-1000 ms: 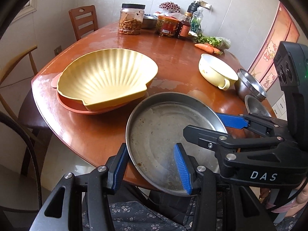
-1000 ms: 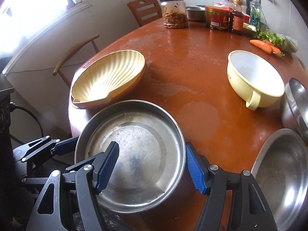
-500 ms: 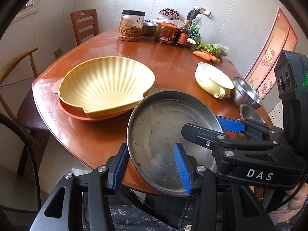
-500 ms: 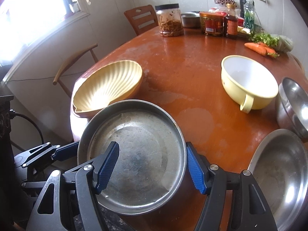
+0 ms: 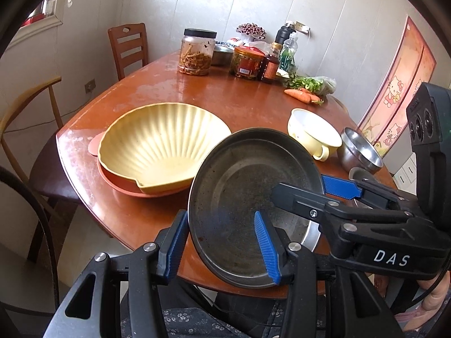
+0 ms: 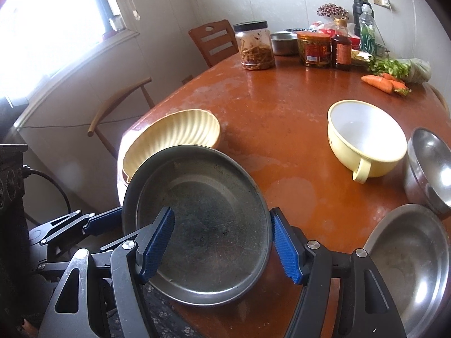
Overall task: Organize plates and bowls
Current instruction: 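Lift the steel tray off the table with the right tool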
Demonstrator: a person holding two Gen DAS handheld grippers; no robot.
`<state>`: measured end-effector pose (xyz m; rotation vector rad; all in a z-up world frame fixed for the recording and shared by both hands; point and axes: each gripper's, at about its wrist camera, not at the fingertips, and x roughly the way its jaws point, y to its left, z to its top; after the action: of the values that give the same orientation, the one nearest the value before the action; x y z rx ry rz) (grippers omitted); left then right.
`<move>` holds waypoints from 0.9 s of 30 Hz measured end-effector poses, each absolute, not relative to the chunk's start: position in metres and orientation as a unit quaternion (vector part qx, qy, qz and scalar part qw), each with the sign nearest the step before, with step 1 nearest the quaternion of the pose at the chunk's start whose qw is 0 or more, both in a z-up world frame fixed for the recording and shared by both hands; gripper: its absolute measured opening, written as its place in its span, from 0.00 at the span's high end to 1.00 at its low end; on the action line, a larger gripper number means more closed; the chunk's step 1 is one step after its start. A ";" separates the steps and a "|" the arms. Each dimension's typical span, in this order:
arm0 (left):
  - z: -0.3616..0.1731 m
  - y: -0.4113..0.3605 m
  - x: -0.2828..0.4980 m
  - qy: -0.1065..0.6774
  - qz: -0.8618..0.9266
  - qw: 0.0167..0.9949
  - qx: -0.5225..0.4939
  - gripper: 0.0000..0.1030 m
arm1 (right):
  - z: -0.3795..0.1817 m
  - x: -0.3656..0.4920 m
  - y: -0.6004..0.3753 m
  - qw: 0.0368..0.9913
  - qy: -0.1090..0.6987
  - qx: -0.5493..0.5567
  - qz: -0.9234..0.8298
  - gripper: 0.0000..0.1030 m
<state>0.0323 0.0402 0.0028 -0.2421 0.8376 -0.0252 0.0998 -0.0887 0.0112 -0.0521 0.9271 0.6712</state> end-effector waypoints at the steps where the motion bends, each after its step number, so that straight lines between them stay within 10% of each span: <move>1: 0.004 0.041 0.033 0.404 -0.011 0.907 -0.117 0.54 | 0.012 0.099 -0.088 0.841 0.436 -0.025 0.319 0.31; 27: -0.013 0.032 0.017 0.425 -0.015 0.900 -0.099 0.54 | -0.015 0.101 -0.092 0.815 0.471 -0.018 0.337 0.32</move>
<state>0.0169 0.0321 -0.0127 -0.2041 0.8802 -0.0317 0.1009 -0.0920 -0.0153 -0.0392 1.0049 0.7195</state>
